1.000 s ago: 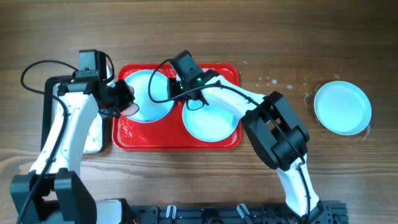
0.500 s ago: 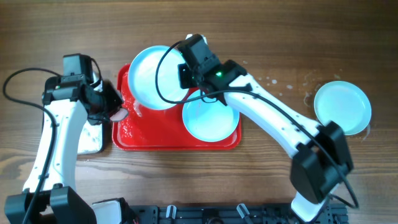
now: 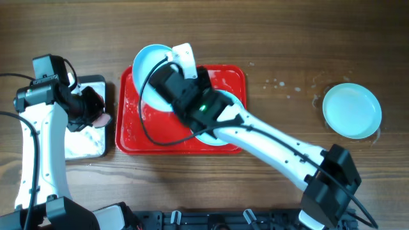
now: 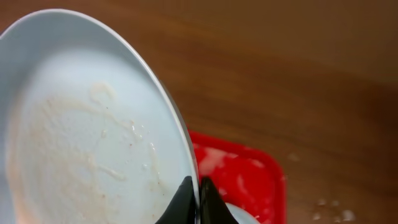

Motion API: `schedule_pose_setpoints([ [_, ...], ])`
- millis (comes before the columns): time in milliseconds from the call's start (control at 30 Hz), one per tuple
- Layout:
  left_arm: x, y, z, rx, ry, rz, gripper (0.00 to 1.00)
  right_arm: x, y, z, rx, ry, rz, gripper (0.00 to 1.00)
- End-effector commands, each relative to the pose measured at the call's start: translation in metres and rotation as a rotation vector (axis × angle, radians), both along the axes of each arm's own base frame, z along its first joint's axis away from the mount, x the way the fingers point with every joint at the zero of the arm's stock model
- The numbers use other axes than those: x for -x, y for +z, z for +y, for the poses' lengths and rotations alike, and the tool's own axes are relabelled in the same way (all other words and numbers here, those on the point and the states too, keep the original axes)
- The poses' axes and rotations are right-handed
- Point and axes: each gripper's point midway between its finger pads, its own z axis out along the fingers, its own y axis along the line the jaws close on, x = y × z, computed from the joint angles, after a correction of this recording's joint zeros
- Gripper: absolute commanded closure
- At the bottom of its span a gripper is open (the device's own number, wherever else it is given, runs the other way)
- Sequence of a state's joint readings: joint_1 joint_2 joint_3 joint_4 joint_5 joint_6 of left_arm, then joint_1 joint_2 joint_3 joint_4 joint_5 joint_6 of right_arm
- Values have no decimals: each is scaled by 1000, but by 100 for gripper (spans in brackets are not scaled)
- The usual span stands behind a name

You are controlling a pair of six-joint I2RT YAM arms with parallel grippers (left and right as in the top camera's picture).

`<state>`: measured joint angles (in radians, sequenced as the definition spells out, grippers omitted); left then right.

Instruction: Clean dirty plates on tray and stack at the side

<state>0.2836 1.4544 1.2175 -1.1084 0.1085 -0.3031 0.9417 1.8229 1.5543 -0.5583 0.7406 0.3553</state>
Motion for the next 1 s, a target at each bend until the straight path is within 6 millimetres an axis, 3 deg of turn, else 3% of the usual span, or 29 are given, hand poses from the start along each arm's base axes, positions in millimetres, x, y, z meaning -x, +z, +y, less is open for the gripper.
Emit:
schedule_pose_setpoints([
  [0, -2, 11, 20, -107, 9, -23, 96, 0, 48, -30, 148, -167, -229, 96],
  [133, -4, 13, 37, -132, 124, -43, 96, 4, 62, -29, 166, -220, -311, 96],
  [233, -4, 14, 46, -130, 173, -54, 96, 3, 61, -24, 161, -243, -341, 96],
  [367, -5, 15, 51, -134, 189, -63, 96, -2, 43, -8, 213, -219, -346, 95],
  [467, -5, 15, 51, -134, 188, -64, 96, -10, 15, 4, 313, -187, -331, 96],
  [533, -5, 15, 51, -134, 188, -66, 96, -14, -11, 13, 467, -163, -326, 96],
  [633, -5, 15, 51, -134, 188, -65, 96, -11, -29, 24, 593, -139, -330, 96],
  [767, -5, 15, 51, -134, 188, -65, 96, -3, -41, 38, 632, -97, -331, 96],
  [967, -5, 15, 50, -126, 186, -65, 96, 4, -38, 44, 655, -87, -341, 96],
])
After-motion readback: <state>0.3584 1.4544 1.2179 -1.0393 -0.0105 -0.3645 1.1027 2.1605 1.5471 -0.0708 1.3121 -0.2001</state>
